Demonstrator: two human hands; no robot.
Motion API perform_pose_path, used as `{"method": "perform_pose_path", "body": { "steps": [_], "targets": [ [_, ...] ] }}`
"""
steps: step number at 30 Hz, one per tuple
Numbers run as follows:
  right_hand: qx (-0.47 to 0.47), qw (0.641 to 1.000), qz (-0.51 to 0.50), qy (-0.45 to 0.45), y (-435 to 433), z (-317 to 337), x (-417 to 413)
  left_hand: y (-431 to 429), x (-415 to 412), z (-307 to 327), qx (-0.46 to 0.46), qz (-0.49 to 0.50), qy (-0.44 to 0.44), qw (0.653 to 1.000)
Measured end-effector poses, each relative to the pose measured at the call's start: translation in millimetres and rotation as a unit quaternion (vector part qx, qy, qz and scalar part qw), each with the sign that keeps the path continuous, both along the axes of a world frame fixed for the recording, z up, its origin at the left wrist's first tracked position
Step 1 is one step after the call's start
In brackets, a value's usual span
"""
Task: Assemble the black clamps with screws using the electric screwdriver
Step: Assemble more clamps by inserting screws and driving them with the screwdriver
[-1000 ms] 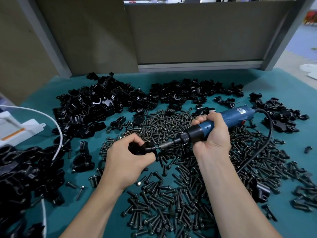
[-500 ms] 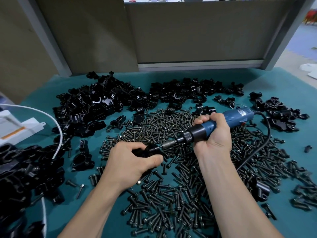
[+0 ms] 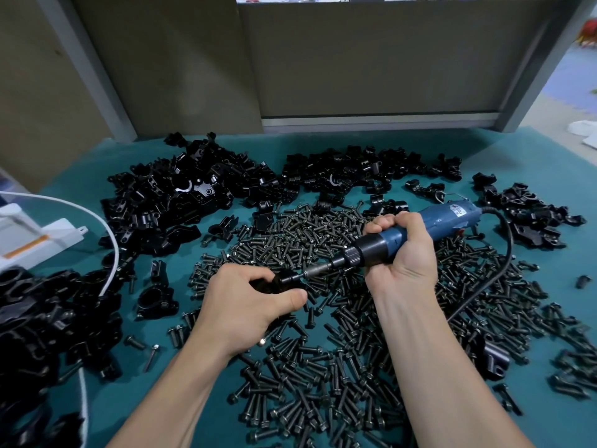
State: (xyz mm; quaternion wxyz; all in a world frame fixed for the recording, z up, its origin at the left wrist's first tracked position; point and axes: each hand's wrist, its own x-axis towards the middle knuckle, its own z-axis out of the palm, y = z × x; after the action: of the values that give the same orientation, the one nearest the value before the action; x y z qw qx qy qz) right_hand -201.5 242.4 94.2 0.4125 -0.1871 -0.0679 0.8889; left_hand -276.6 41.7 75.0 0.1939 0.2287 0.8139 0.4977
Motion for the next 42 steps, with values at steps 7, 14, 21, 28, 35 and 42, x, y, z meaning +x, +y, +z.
{"method": "perform_pose_path", "body": {
  "steps": [7, 14, 21, 28, 35, 42],
  "targets": [
    [0.016, 1.000, -0.006, -0.006, -1.1, 0.3, -0.9, -0.1, -0.2, -0.4, -0.002, 0.006, 0.008, 1.000],
    [0.023, 1.000, -0.001, -0.010, -3.2, 0.4, -1.6, -0.1, 0.9, 0.3, 0.000, 0.007, 0.013, 1.000],
    [0.026, 1.000, 0.005, -0.005, -4.4, 1.7, -1.9, -0.6, 2.4, 0.3, -0.005, 0.008, 0.023, 1.000],
    [0.026, 1.000, 0.009, -0.005, -4.3, 1.9, -1.6, 0.3, 4.0, 2.4, -0.018, 0.009, 0.040, 0.999],
    [0.029, 1.000, 0.010, -0.009, -5.3, 2.5, -1.3, 0.3, 3.4, 0.9, -0.018, 0.006, 0.052, 0.998],
    [0.030, 0.999, 0.009, -0.010, -6.5, 2.6, -1.5, 0.4, 3.9, 1.3, -0.016, 0.004, 0.054, 0.998]
  ]
}}
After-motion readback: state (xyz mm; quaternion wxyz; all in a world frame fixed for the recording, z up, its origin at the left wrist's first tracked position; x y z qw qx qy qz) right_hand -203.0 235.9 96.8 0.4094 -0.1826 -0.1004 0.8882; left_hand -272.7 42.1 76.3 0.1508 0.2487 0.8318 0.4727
